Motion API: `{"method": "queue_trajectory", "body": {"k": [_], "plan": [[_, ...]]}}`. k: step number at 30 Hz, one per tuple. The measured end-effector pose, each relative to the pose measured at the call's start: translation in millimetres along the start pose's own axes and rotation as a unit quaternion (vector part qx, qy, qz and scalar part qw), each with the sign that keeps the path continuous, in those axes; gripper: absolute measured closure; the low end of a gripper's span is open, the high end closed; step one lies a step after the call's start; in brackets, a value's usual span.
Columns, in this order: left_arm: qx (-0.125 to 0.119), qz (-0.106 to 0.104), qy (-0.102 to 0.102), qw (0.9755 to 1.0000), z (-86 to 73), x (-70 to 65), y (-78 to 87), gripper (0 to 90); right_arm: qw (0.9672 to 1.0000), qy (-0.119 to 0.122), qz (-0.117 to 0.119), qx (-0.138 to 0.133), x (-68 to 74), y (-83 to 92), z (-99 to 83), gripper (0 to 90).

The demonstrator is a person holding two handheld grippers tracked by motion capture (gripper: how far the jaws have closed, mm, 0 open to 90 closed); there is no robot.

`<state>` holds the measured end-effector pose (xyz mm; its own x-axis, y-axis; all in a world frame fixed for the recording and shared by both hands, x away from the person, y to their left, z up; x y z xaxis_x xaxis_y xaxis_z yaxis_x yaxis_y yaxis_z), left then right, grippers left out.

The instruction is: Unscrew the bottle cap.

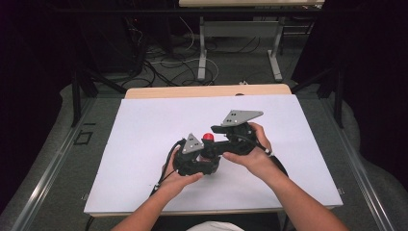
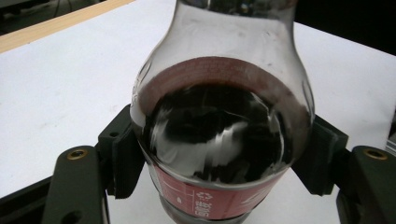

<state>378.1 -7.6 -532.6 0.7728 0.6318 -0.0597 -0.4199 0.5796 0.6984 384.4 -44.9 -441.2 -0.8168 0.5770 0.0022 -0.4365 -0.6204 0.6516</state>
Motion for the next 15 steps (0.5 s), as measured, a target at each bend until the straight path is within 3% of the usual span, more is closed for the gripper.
{"method": "queue_trajectory", "body": {"k": [2, 7, 9, 10, 12, 13, 14, 15], "plan": [[-0.003, 0.007, -0.002, 1.0000, 0.9, -0.5, -0.8, 29.7, 0.9999, -0.002, -0.015, -0.007, 3.9, -1.0, 1.8, 50.4], [0.001, 0.007, -0.005, 1.0000, 0.2, -2.6, -1.2, 29.7, 0.9995, -0.008, -0.026, 0.016, 3.4, -10.7, -2.4, 60.3], [0.003, -0.001, -0.009, 1.0000, -0.8, -3.8, -0.4, 29.7, 0.9998, 0.009, 0.010, 0.016, 4.2, -10.3, -2.9, 60.8], [0.004, -0.002, -0.014, 0.9999, -1.5, -3.4, 0.3, 29.7, 0.9998, 0.009, 0.010, 0.016, 4.2, -10.3, -2.9, 60.8], [0.003, -0.011, -0.013, 0.9998, -2.0, -5.4, 1.4, 29.7, 0.9970, 0.046, 0.060, 0.020, 3.8, -9.5, -3.3, 60.9], [0.003, -0.016, -0.016, 0.9997, -2.3, -6.9, 2.2, 29.7, 0.9932, 0.067, 0.093, 0.017, 4.0, -9.3, -2.9, 61.0], [0.000, -0.016, -0.017, 0.9997, -2.2, -8.0, 2.3, 29.7, 0.9877, 0.100, 0.119, 0.012, 3.7, -8.7, -2.9, 60.9], [-0.001, -0.017, -0.017, 0.9997, -2.4, -8.9, 2.3, 29.7, 0.9823, 0.116, 0.146, 0.010, 3.1, -7.8, -3.7, 60.8]]}}
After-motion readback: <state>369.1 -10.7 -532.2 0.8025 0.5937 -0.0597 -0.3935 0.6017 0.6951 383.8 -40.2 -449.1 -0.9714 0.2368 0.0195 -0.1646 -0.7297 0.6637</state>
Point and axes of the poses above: each handheld gripper's, and its own axes: y roughly backward along the jaws, z roughly out of its top, x roughly to its left, the point moved 10 cm from there along -y, roughly forward along the jaws, and after that the axes turned 12 degrees about x, right-handed, at the moved point
